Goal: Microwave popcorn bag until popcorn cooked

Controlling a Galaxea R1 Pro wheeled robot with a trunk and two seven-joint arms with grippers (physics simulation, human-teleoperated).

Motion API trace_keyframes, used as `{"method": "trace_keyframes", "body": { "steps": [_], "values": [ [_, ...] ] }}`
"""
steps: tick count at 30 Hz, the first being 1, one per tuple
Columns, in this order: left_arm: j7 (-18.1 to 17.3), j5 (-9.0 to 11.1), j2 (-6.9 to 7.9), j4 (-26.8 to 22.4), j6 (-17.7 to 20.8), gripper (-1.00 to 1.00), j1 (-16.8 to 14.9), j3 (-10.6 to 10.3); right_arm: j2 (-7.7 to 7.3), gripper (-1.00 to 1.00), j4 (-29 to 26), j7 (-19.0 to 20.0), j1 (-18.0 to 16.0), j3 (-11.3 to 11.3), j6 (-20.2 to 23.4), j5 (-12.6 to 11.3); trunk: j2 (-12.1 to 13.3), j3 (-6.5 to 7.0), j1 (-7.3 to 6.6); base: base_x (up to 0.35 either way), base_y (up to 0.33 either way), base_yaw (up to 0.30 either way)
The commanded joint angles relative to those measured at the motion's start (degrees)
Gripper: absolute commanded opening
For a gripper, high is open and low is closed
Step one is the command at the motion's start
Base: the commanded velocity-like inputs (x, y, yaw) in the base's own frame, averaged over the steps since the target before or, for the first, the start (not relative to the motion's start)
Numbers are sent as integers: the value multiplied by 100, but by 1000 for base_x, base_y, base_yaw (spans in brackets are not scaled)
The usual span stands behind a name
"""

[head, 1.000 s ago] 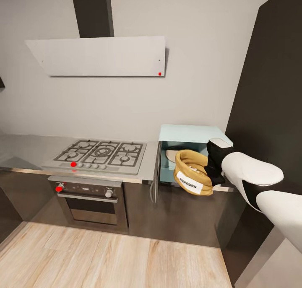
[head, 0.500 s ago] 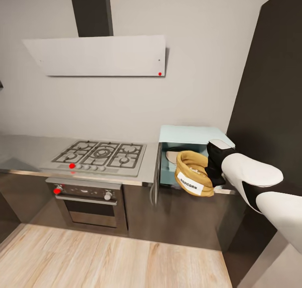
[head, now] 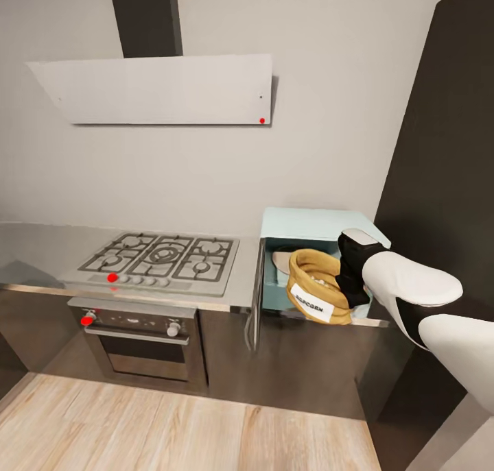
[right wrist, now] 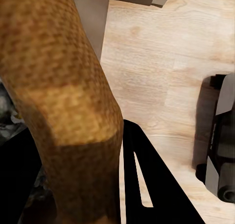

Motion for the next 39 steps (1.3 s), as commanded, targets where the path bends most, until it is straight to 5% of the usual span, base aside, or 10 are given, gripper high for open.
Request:
{"method": "trace_keyframes", "body": {
  "steps": [1, 39],
  "values": [
    [6, 9, -1, -4, -1, 100, -4, 20, -2, -100, -4, -24, 0, 45, 41, -56, -11, -12, 3, 33, -2, 0],
    [6, 9, -1, -2, -1, 100, -4, 20, -136, -100, -22, -16, 8, 48, 48, -61, -11, -12, 3, 98, 0, 0]
  ]
}}
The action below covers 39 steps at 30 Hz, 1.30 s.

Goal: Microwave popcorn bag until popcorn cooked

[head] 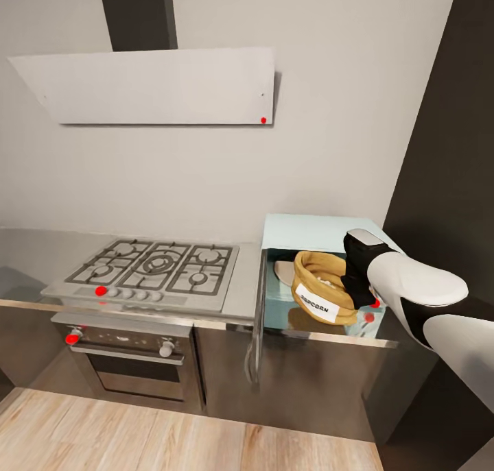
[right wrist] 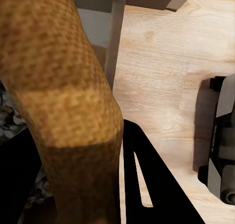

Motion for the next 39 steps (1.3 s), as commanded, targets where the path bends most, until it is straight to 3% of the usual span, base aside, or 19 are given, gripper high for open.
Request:
{"method": "trace_keyframes", "body": {
  "steps": [1, 25, 39],
  "values": [
    [6, 9, -1, 0, -1, 100, -4, 20, -1, -100, -5, -23, -5, 31, 44, -55, -11, -11, 3, 0, 0, 0],
    [6, 9, -1, -2, 0, 100, -4, 19, -1, -100, -5, -21, -5, 31, 47, -58, -11, -11, 3, 145, 19, 0],
    [6, 9, -1, 1, 1, 100, -4, 20, -10, -100, -5, -22, -5, 31, 47, -60, -11, -11, 3, 35, 0, 0]
  ]
}}
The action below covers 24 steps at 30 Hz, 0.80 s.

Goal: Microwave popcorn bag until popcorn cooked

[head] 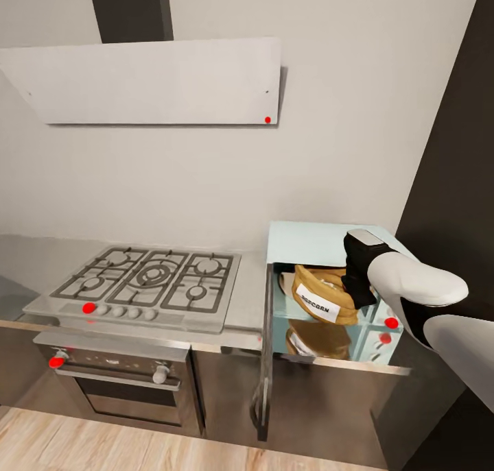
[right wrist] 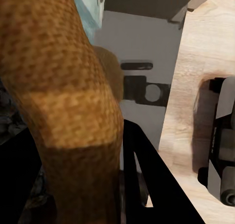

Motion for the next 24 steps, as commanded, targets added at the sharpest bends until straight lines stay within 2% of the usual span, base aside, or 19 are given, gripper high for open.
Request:
{"method": "trace_keyframes", "body": {
  "steps": [1, 13, 14, 24],
  "values": [
    [6, 8, -1, -4, -2, 100, -4, 20, -2, -100, -6, -21, -5, -7, 47, -54, -11, -11, 5, 270, 0, 0],
    [6, 8, -1, -1, -3, 100, -4, 19, -2, -100, -6, -13, -5, -7, 44, -54, -11, -11, 5, 31, 0, 0],
    [6, 8, -1, 0, -3, 100, -4, 20, -2, 100, -6, -8, -5, -7, 44, -54, -11, -11, 5, 0, 0, 0],
    [6, 8, -1, 0, -3, 100, -4, 20, -2, 100, -6, -3, -5, -7, 41, -54, -11, -11, 5, 0, 0, 0]
  ]
}}
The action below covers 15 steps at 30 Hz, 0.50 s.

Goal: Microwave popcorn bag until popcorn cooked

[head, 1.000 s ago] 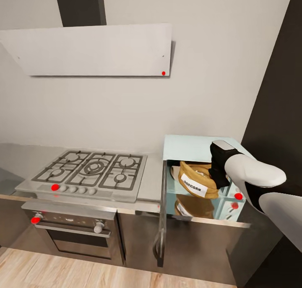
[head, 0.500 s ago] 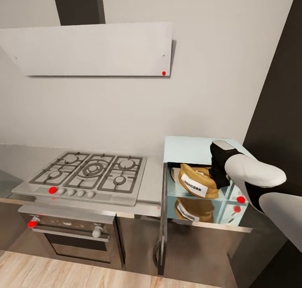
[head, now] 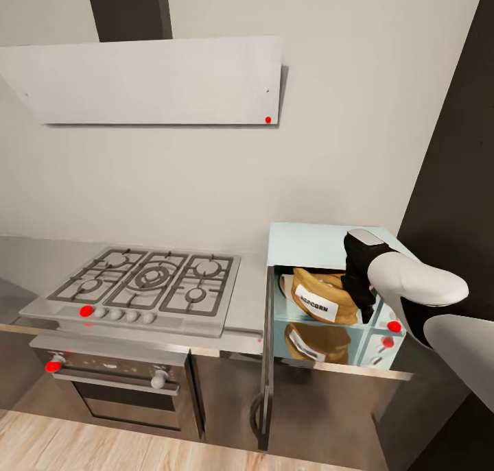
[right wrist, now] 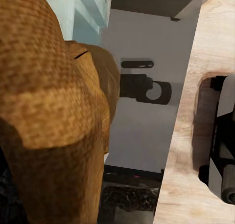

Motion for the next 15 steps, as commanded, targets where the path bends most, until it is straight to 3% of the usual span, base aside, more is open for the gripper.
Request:
{"method": "trace_keyframes", "body": {
  "steps": [1, 15],
  "values": [
    [6, 9, -1, -1, -1, 100, -4, 21, -1, 100, -4, -22, -4, 48, 39, -57, -11, -12, 3, 0, 0, 0],
    [6, 9, -1, -3, -1, 100, -4, 17, -1, 100, -4, -22, -4, 40, 39, -66, -11, 80, 3, 0, 0, 0]
  ]
}}
